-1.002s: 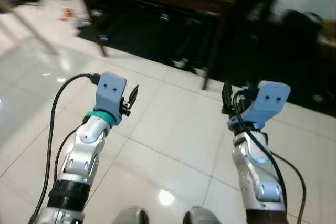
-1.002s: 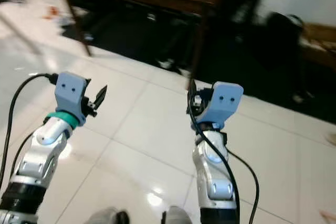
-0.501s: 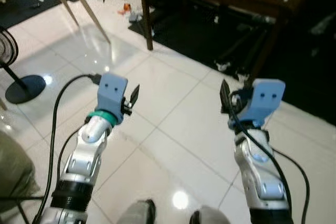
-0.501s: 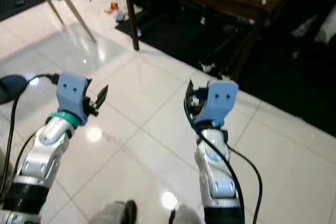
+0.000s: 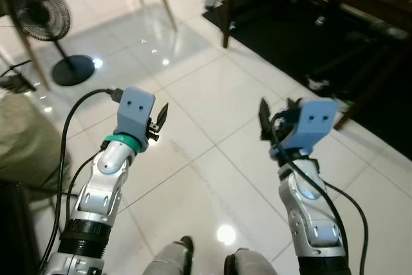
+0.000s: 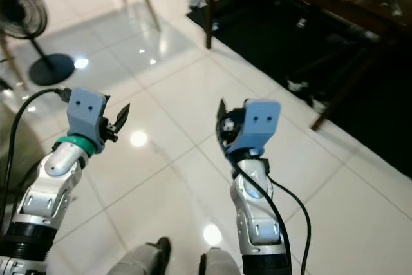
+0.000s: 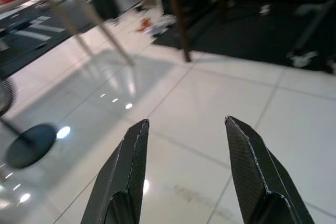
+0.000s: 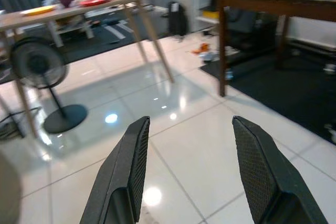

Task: Setting the table

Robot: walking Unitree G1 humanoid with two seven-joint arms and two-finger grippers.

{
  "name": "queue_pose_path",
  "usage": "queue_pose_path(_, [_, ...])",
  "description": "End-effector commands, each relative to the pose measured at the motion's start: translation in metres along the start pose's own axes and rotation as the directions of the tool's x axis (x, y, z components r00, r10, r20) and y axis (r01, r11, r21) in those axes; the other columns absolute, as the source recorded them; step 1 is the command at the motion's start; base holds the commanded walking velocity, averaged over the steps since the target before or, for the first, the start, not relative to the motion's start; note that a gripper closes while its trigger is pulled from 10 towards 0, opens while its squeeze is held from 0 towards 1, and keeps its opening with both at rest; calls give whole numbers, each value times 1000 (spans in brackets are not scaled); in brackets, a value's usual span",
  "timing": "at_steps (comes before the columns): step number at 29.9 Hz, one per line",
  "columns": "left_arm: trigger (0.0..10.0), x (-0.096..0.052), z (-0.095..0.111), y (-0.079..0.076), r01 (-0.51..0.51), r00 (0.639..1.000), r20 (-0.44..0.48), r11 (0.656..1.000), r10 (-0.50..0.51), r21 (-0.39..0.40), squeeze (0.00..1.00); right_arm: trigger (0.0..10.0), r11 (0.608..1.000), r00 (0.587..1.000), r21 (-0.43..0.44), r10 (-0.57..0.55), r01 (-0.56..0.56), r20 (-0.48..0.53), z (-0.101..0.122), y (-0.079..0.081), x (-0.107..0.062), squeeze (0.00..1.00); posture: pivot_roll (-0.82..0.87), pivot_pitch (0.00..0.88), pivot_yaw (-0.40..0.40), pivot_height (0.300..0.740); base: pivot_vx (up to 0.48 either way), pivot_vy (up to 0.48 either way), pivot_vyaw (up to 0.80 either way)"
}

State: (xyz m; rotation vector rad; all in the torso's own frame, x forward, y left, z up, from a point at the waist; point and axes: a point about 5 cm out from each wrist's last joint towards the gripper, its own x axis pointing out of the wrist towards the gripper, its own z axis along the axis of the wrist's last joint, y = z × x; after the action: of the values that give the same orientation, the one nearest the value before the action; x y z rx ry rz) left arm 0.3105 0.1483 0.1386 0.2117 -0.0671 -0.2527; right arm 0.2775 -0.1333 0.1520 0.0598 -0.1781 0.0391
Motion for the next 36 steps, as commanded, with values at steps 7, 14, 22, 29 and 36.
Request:
queue_pose_path(7, [10000,0,-3,1,-15,1000,-23,1000,15,7,4,10000,1000,1000,5,14,-14,-15,-3,1,-1,0,-18,6,94,740,0,0,800])
queue_pose_path(14, [10000,2,-1,2,-34,999,-15,999,34,8,12,10000,1000,1000,8,26,-26,-13,-2,2,0,0,-16,3,92,740,0,0,800])
queue_pose_path(22, [10000,4,0,3,-58,998,-7,998,58,12,20,10000,999,1000,24,27,-26,-5,-2,2,0,0,-20,0,95,740,0,0,758])
queue_pose_path(29, [10000,6,1,4,-88,996,6,996,88,26,125,10000,999,1000,48,25,-25,2,-1,2,0,0,-24,0,94,740,303,0,132])
queue_pose_path(36, [10000,8,3,3,-93,996,14,995,92,35,129,10000,998,1000,55,27,-28,15,1,2,0,0,-24,1,95,740,480,0,0])
